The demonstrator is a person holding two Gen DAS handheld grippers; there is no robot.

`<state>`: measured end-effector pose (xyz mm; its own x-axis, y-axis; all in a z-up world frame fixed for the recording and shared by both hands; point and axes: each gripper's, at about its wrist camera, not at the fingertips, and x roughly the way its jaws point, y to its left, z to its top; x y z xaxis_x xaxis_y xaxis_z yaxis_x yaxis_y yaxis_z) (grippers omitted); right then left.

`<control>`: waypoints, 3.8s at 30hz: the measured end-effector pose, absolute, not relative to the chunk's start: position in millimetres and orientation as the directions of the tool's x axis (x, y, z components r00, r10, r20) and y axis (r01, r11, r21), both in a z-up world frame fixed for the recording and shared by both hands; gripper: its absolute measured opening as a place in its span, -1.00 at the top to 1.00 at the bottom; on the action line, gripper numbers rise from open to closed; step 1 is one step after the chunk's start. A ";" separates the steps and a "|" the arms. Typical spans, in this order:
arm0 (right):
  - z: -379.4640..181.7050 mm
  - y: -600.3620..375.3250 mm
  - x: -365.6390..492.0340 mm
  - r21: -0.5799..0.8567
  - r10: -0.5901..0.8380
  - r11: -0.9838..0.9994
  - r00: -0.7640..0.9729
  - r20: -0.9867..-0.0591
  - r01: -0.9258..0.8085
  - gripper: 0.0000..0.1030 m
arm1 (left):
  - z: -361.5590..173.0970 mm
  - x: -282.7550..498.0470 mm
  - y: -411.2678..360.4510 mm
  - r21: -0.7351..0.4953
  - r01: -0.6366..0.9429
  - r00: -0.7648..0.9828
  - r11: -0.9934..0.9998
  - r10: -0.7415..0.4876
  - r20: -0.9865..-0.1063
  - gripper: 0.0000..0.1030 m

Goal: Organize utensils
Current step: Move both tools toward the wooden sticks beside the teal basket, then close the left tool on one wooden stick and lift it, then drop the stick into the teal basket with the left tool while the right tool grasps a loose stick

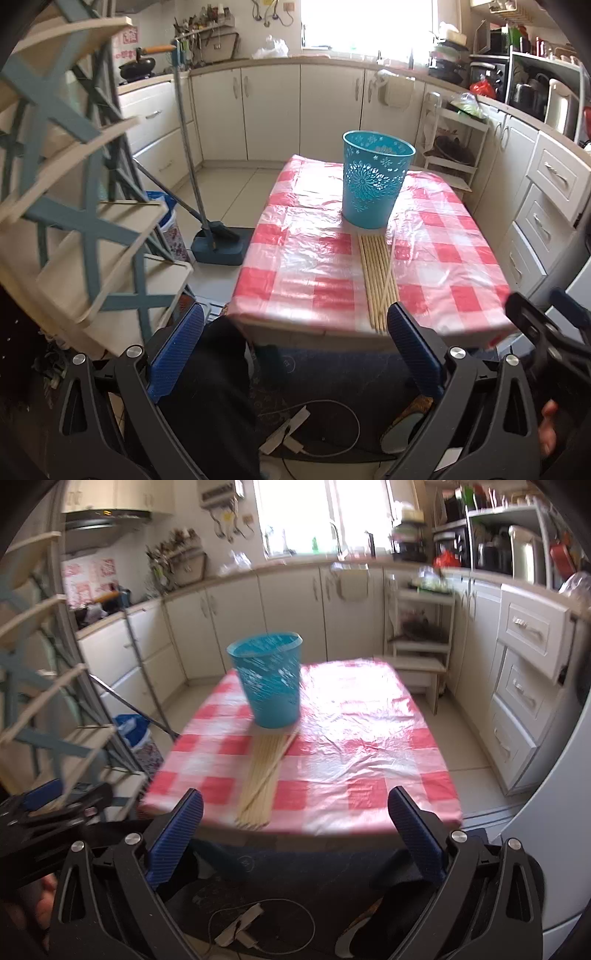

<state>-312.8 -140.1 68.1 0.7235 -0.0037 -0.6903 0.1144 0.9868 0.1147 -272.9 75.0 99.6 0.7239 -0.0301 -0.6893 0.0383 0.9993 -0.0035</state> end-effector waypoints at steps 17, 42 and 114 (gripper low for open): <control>-40.0 -134.3 -118.9 0.217 0.135 0.969 0.483 -0.865 0.119 0.47 | 4.3 -113.3 39.7 -0.050 0.062 0.575 0.997 -0.076 -0.815 -0.85; -35.2 -137.7 -106.6 0.013 0.109 0.973 0.410 -0.906 -0.230 0.79 | -43.4 -39.4 -13.7 -0.040 0.185 0.494 0.982 -0.128 -0.860 -0.30; -39.9 -152.3 -97.6 0.135 0.201 0.972 0.380 -0.903 -0.193 0.76 | 121.2 54.1 -35.7 -0.145 0.098 0.917 0.985 -0.145 -0.371 0.90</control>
<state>-97.6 -152.3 -39.9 0.3801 0.2008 -0.9029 -0.1933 0.9718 0.1348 54.1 -35.7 121.2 0.9171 -0.1454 -0.3711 0.0976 0.9847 -0.1446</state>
